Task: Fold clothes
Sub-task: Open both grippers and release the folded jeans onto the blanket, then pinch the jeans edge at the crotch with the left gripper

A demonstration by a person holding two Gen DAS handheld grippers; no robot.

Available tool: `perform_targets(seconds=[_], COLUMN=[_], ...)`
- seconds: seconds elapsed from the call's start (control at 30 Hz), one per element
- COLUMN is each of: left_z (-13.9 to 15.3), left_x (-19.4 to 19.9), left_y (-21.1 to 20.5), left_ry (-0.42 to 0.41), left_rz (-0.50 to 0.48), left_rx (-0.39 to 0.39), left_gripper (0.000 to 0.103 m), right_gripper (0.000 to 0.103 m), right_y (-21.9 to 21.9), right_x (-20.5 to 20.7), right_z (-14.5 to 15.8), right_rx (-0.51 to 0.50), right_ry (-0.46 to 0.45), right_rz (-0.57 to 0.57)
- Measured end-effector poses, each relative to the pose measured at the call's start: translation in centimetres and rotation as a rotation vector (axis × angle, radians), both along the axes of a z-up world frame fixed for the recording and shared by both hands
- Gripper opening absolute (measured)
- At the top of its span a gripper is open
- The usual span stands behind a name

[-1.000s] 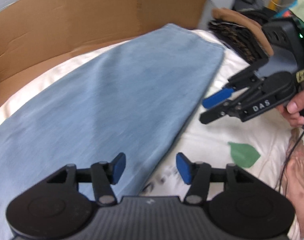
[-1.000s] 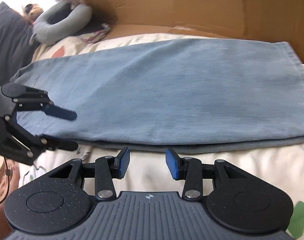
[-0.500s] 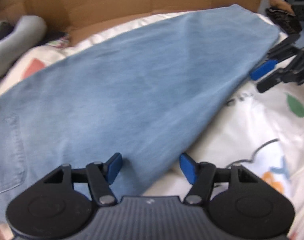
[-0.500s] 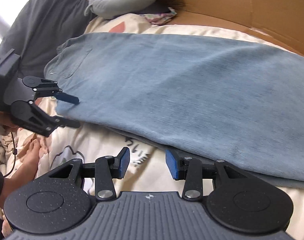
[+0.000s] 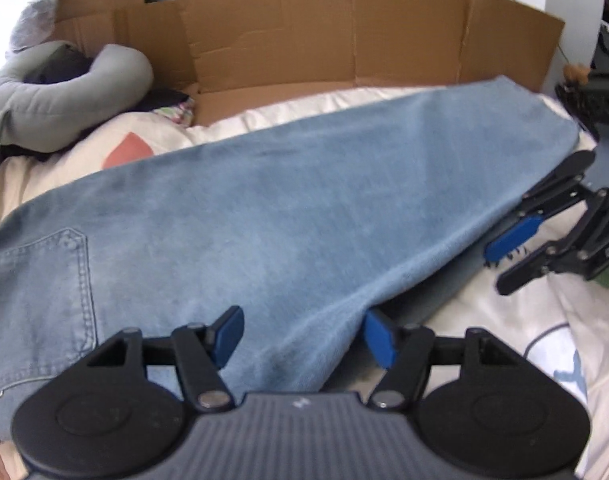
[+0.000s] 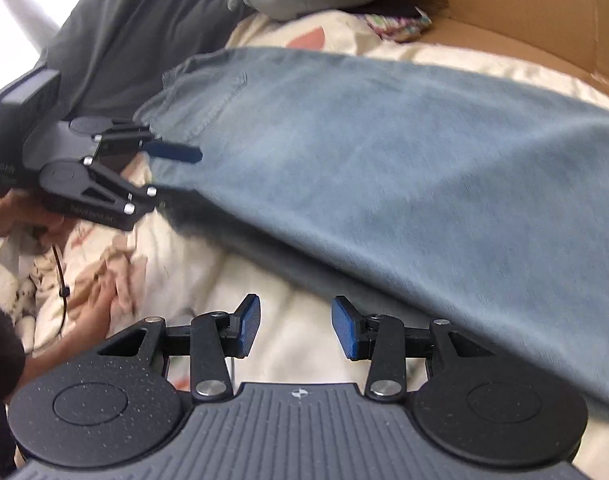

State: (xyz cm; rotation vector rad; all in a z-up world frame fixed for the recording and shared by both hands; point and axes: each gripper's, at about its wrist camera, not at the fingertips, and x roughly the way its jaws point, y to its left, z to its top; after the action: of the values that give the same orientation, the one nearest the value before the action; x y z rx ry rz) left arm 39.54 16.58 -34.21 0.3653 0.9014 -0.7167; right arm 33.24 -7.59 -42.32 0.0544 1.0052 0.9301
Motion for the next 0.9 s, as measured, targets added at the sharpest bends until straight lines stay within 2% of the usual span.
perform_targets(seconds=[0.27, 0.47, 0.67, 0.8, 0.9], left_z=[-0.3, -1.3, -1.6, -2.4, -3.1], left_x=[-0.3, -1.4, -2.2, -2.1, -1.8], left_y=[0.5, 2.1, 4.6, 6.1, 6.3], left_ry=[-0.002, 0.014, 0.023, 0.1, 0.152], left_rz=[-0.012, 0.005, 0.111, 0.231, 0.267], left_rx=[-0.006, 0.046, 0.115, 0.102, 0.049], left_gripper=[0.069, 0.07, 0.073, 0.073, 0.073], right_gripper=[0.046, 0.047, 0.047, 0.047, 0.046], right_y=[3.0, 4.3, 4.4, 4.4, 4.6], right_x=[2.2, 1.3, 1.8, 1.8, 1.6], right_z=[-1.1, -1.6, -1.9, -1.8, -1.7], right_rx=[-0.038, -0.101, -0.097, -0.098, -0.107], right_ry=[-0.006, -0.049, -0.043, -0.049, -0.062], right_rz=[-0.044, 0.018, 0.03, 0.04, 0.048])
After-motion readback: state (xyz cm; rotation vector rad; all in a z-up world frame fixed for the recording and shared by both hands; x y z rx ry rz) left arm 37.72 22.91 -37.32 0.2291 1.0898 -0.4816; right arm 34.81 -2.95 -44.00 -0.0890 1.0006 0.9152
